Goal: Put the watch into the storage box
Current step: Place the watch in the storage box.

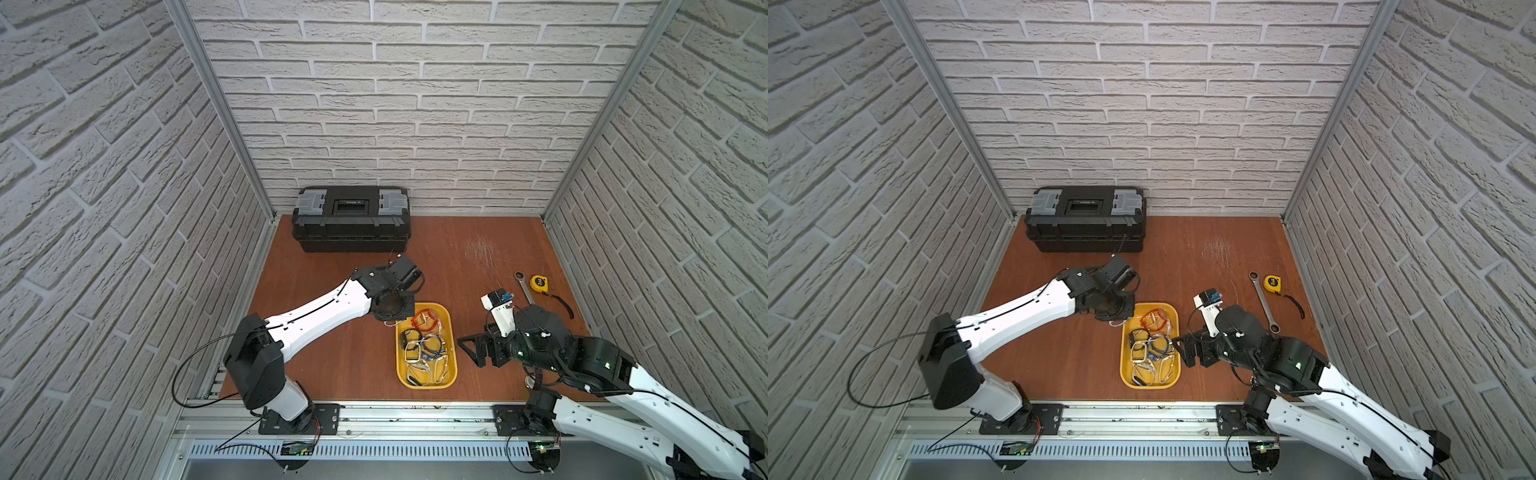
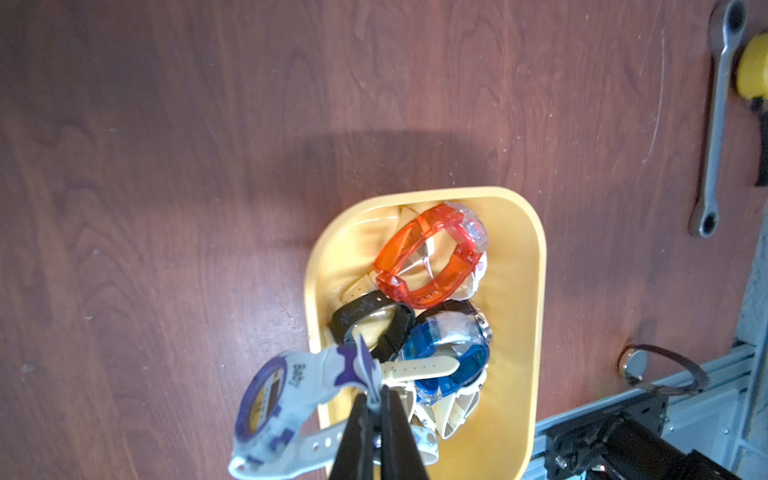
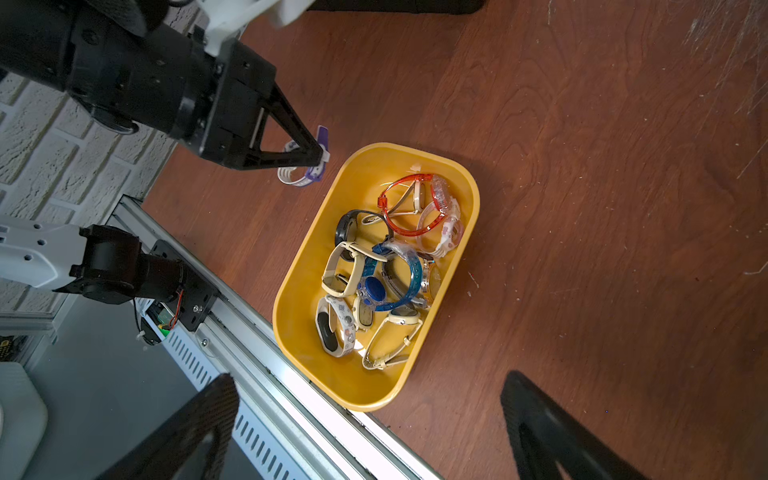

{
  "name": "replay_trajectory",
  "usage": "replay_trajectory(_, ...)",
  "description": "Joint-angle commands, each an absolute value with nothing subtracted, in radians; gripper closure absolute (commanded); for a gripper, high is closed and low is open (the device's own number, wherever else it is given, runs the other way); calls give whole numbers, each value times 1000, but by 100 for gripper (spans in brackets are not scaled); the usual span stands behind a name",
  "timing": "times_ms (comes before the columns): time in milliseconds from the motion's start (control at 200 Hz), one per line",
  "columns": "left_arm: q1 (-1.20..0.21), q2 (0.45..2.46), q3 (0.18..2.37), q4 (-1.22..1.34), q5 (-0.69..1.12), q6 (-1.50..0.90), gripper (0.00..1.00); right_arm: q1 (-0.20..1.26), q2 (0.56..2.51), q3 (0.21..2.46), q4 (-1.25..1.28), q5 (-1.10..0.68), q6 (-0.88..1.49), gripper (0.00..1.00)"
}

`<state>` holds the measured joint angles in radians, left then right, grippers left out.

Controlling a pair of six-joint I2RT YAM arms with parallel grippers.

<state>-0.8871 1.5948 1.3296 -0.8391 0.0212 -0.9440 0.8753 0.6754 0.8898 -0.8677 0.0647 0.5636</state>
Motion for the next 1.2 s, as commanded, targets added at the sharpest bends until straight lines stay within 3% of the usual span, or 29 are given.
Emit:
replay_trajectory(0, -913, 1687, 1396, -871, 37, -906, 100, 879, 667, 886, -864, 78, 568, 0)
replay_trajectory(255, -929, 1834, 1462, -878, 21, -874, 100, 879, 639, 897, -891, 89, 567, 0)
replay_trajectory(610, -905, 1887, 1458, -850, -19, -859, 96, 880, 629, 894, -899, 89, 570, 0)
replay_trajectory(710, -905, 1893, 1453, -841, -16, -857, 88, 879, 630, 894, -904, 87, 573, 0)
replay_trajectory(865, -920, 1874, 1477, -856, -35, -860, 58, 879, 621, 893, -910, 97, 574, 0)
replay_trajectory(1190, -954, 1798, 1575, -944, -110, -856, 44, 879, 631, 897, -902, 92, 573, 0)
